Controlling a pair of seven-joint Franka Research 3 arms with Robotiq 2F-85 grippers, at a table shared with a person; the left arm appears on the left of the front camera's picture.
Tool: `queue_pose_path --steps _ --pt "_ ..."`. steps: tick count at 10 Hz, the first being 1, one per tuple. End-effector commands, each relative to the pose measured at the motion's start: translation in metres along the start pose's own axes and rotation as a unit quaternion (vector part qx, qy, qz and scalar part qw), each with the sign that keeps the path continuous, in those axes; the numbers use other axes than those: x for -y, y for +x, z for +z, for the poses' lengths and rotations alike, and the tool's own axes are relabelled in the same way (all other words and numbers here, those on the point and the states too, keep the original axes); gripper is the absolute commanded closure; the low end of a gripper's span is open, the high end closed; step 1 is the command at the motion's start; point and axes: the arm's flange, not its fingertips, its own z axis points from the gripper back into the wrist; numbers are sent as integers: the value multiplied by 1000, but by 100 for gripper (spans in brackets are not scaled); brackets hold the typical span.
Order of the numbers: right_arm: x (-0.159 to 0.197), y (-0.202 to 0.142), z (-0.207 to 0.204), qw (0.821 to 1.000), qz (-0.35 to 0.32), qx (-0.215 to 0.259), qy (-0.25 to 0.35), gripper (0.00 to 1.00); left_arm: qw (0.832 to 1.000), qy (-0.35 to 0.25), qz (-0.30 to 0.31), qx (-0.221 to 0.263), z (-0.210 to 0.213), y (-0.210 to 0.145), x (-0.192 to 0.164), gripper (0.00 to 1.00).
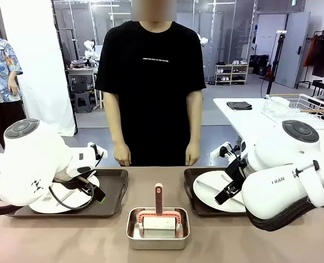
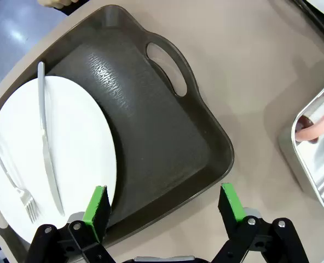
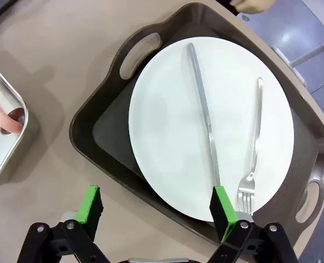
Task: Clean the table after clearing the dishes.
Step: When the left (or right) Handle tray is removed, use the left hand (or right hand) to clean the left (or right) side of the table with the Lint Roller.
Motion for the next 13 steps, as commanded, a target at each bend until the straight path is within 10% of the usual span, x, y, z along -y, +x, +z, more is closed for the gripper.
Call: queue_pose_path --steps 1,13 --pt "0 0 0 1000 0 0 0 0 1000 0 0 0 0 0 0 0" --pt "12 15 13 999 -25 -8 46 0 999 -33 6 -4 13 15 -10 0"
